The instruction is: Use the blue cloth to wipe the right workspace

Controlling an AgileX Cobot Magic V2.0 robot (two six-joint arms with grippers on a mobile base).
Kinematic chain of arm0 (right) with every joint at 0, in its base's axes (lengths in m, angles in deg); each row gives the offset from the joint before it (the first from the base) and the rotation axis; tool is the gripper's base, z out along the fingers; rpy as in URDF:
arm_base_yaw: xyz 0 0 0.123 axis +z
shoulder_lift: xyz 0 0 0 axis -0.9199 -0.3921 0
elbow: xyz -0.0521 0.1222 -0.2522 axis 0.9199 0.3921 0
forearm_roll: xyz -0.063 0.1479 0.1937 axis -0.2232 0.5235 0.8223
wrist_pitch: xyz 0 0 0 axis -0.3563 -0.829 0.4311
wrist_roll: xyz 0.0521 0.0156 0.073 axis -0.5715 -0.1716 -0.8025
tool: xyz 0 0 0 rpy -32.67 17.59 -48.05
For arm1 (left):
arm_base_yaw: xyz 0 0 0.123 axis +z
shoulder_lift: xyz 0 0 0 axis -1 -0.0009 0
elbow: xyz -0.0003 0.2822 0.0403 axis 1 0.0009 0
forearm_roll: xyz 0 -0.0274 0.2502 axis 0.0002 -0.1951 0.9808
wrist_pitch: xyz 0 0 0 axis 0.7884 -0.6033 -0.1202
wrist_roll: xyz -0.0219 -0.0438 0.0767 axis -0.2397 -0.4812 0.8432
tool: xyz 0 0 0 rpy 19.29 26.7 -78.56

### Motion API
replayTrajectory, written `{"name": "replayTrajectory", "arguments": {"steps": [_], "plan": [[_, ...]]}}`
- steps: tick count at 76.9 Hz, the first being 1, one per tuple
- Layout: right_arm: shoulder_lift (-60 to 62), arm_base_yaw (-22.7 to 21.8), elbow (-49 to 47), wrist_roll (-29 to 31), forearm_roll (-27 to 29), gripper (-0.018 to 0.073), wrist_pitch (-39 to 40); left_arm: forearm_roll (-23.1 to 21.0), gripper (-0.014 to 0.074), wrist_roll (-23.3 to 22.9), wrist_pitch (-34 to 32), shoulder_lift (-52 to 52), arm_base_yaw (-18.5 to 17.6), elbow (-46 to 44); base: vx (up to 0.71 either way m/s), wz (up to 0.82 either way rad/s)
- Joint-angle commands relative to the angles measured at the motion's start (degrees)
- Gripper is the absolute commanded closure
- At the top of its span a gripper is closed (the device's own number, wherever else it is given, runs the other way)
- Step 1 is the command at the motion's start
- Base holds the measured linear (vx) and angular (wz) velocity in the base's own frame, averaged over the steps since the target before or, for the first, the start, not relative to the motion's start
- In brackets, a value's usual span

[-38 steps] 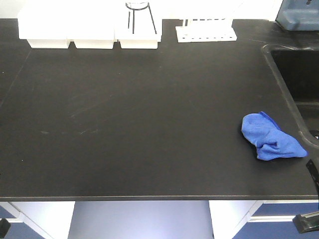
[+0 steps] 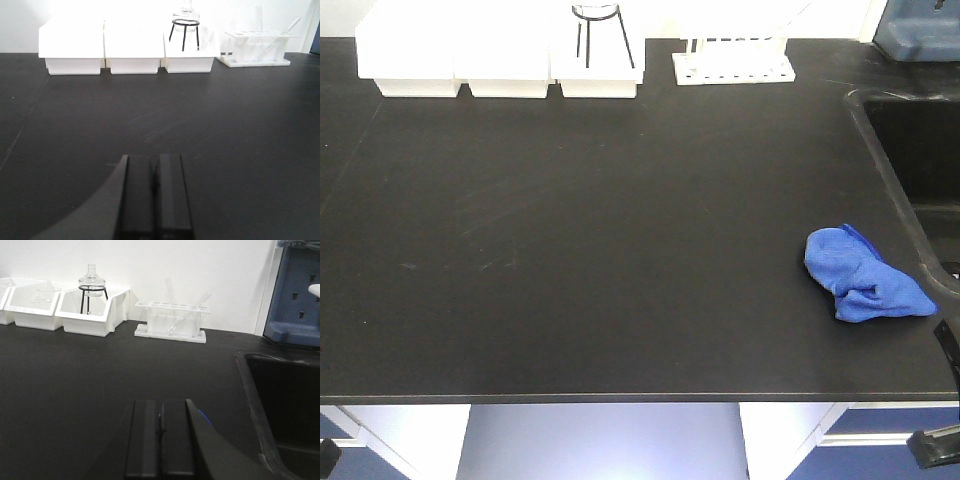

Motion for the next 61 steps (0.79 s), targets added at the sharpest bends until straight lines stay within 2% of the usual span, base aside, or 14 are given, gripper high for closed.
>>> {"name": "replayTrajectory", "arguments": {"steps": [1, 8, 16, 25, 41, 51, 61], "plan": [[0.05, 0.03, 0.68, 0.34, 0.4, 0.0567, 6.71, -0.31, 0.0603, 0.07, -4.7, -0.01, -0.33, -1.42, 0.0, 0.0], [0.05, 0.03, -1.26, 0.08, 1.94, 0.0567, 11.07, -0.31, 0.0603, 0.07, -4.7, -0.01, -0.33, -1.42, 0.0, 0.0], [-0.43, 0.03, -7.4, 0.16, 3.6, 0.0567, 11.18, -0.31, 0.0603, 0.07, -4.7, -0.01, -0.33, -1.42, 0.0, 0.0], [-5.11, 0.03, -17.52, 0.16, 4.44, 0.0567, 6.0, -0.31, 0.0603, 0.07, -4.7, -0.01, -0.33, -1.42, 0.0, 0.0], [-23.29, 0.03, -39.69, 0.16, 4.63, 0.0567, -6.85, -0.31, 0.0603, 0.07, -4.7, -0.01, -0.33, -1.42, 0.0, 0.0], [-32.0, 0.03, -49.47, 0.16, 5.62, 0.0567, -8.79, -0.31, 0.0603, 0.07, -4.7, -0.01, -0.33, -1.42, 0.0, 0.0], [-36.17, 0.03, -53.3, 0.1, 5.75, 0.0567, -8.99, -0.31, 0.0603, 0.07, -4.7, -0.01, -0.33, -1.42, 0.0, 0.0]]}}
